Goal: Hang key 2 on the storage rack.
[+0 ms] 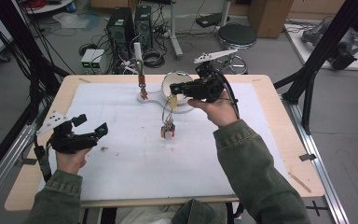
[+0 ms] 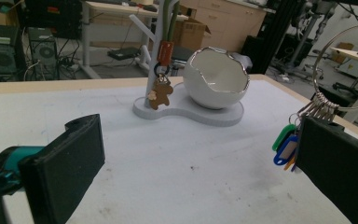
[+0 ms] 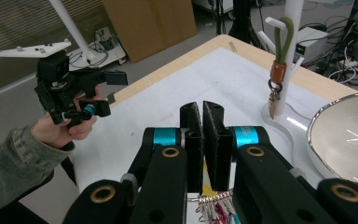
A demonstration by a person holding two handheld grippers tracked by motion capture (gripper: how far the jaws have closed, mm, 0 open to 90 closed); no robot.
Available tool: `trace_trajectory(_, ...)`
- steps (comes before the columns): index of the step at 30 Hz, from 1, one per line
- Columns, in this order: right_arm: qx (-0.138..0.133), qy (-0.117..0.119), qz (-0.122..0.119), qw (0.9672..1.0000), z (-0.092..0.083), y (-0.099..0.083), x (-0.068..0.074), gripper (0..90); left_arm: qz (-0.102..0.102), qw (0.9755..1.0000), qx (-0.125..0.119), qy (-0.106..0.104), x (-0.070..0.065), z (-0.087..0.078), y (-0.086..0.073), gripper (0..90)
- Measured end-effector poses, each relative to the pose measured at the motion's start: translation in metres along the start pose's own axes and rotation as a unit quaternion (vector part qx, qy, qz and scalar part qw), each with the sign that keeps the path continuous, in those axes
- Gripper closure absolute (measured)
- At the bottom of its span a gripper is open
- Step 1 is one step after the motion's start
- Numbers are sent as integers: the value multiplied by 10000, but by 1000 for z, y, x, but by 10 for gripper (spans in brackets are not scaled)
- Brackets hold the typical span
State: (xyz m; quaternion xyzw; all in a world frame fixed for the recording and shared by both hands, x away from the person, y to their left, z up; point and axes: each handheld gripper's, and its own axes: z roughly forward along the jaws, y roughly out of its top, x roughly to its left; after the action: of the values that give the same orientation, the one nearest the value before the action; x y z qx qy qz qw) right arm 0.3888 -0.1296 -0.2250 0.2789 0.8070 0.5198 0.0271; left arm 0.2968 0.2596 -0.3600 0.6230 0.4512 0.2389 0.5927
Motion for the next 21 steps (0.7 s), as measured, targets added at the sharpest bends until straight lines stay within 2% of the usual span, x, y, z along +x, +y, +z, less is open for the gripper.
trace_trajectory(2, -18, 4, 32, 10000, 3, 1, 1, 877, 19, 10000, 0, -6, -1, 2, 1, 20)
trace_trajectory(6, -40, 58, 43, 10000, 10, 3, 4, 877, 183, 9998, 28, 34, -4, 4, 5, 20)
trace_trajectory(11, -8, 78, 29, 10000, 17, 6, 8, 877, 211, 9998, -4, -46, -10, 7, 12, 20)
trace_trajectory(18, -41, 88, 32, 9999, 26, 9, 14, 877, 429, 9989, 144, -130, -19, 14, 17, 20)
trace_trajectory(21, -51, 102, 44, 9999, 30, 11, 16, 877, 425, 9988, 167, -181, -22, 16, 18, 20)
